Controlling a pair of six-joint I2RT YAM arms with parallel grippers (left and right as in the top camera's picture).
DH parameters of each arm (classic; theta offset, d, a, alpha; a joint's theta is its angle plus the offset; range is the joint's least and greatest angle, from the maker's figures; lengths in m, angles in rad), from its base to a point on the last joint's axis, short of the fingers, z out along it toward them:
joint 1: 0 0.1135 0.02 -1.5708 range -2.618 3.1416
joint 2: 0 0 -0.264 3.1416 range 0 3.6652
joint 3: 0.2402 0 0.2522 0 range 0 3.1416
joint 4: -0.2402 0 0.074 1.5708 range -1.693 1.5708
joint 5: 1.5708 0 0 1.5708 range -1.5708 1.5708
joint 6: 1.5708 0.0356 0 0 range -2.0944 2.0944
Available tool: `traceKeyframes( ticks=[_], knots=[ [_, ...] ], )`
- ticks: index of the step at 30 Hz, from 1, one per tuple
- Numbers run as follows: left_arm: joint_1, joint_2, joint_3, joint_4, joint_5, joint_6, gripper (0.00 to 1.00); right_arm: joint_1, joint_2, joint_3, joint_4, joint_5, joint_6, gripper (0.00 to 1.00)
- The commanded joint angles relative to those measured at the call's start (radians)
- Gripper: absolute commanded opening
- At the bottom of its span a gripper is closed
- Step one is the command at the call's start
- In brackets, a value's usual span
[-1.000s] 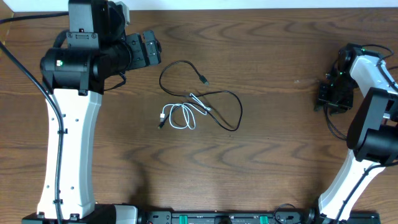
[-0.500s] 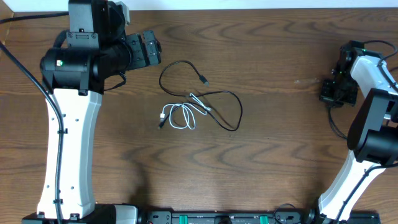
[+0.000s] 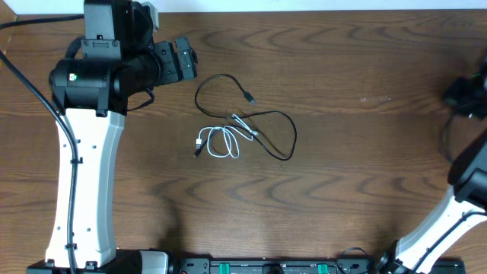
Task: Untangle cables
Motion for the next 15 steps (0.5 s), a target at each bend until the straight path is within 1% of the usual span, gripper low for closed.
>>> traceKeyframes(
  ticks=[1,6,9,12,15],
  knots=[
    [0.003,0.007,-0.008,-0.003,0.011,0.013,1.00,-0.057,-0.017,0.129,-0.038,-0.042,0.028,0.01],
    [0.003,0.007,-0.008,-0.002,0.011,0.013,1.00,-0.128,-0.029,0.334,-0.132,-0.027,0.028,0.01],
    [0.003,0.007,-0.008,-0.003,0.011,0.013,1.00,-0.158,-0.048,0.447,-0.176,0.030,0.030,0.01],
    [0.003,0.007,-0.008,-0.005,0.012,0.013,1.00,-0.178,-0.076,0.531,-0.212,0.188,0.084,0.01],
    [0.003,0.007,-0.008,-0.015,0.011,0.013,1.00,-0.192,-0.105,0.565,-0.252,0.319,0.145,0.01]
  ],
)
